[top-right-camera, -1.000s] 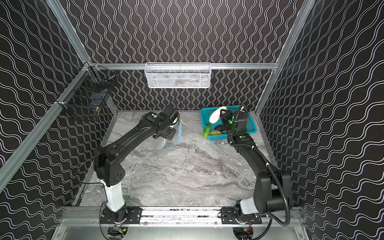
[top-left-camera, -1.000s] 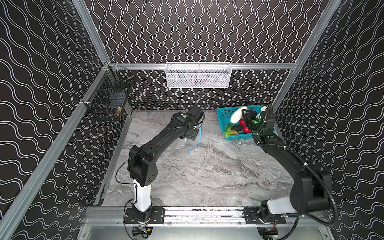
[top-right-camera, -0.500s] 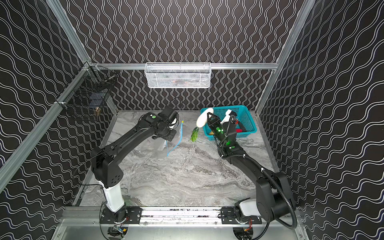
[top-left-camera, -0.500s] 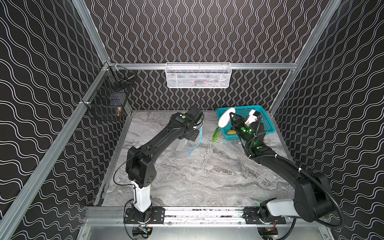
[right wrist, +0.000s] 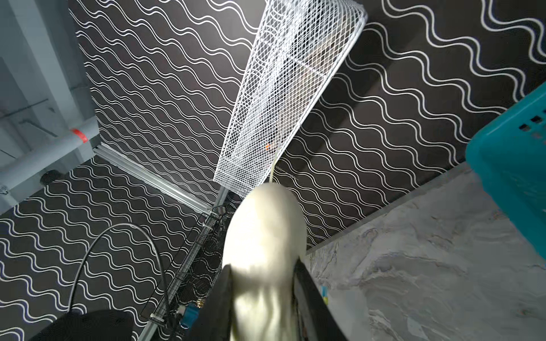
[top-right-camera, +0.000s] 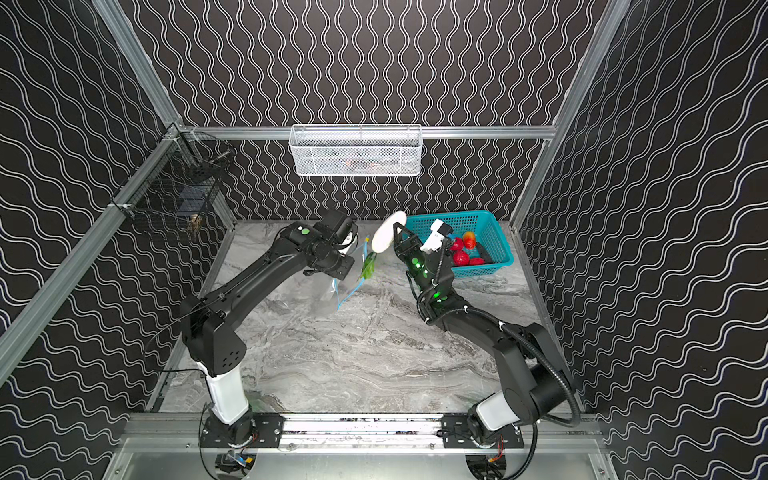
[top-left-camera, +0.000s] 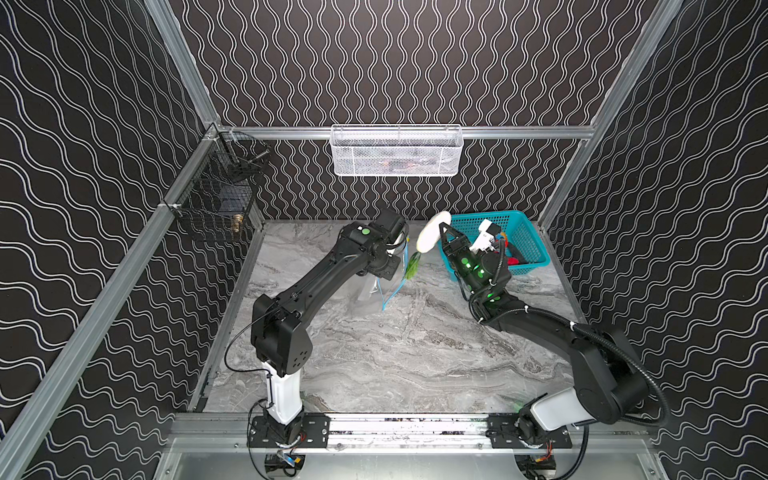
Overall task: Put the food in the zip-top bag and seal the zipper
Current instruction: 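Carry the radish toward the open bag held by the left gripper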
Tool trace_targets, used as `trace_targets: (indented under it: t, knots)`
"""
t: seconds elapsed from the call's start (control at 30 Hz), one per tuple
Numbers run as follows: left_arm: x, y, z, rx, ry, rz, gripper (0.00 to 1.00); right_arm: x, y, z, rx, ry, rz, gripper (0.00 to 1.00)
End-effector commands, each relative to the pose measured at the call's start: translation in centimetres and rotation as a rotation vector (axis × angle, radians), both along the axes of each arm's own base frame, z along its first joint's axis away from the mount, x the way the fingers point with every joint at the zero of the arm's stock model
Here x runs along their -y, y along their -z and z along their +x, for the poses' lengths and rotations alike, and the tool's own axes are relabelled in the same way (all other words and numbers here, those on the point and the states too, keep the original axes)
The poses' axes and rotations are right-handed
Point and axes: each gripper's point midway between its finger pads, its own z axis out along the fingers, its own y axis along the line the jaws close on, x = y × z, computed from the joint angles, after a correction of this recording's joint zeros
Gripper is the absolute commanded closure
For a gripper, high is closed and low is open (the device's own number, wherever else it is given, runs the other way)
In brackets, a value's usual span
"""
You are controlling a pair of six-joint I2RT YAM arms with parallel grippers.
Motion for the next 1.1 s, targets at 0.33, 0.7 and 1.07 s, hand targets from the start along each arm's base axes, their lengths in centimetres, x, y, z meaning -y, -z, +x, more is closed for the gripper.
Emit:
trace_targets:
  t: [0.33, 0.7, 1.07]
  knots:
    - [0.7, -0.4, -0.8, -0.029, 0.043, -0.036, 1.0, -2.2, -2.7, -1.3, 0.214, 0.004, 0.077, 1.0]
    - [0.4, -0.8, -0.6, -0.015, 0.03, -0.027, 1.0, -4.4, -1.3, -2.3, 0.218, 0.032, -0.027, 1.0]
    - [-0.3, -1.4, 0.2, 0.017, -0.005, 0.006, 1.0, -7.5, 2.0, -4.7, 0.155, 0.053, -0.131, 1.0]
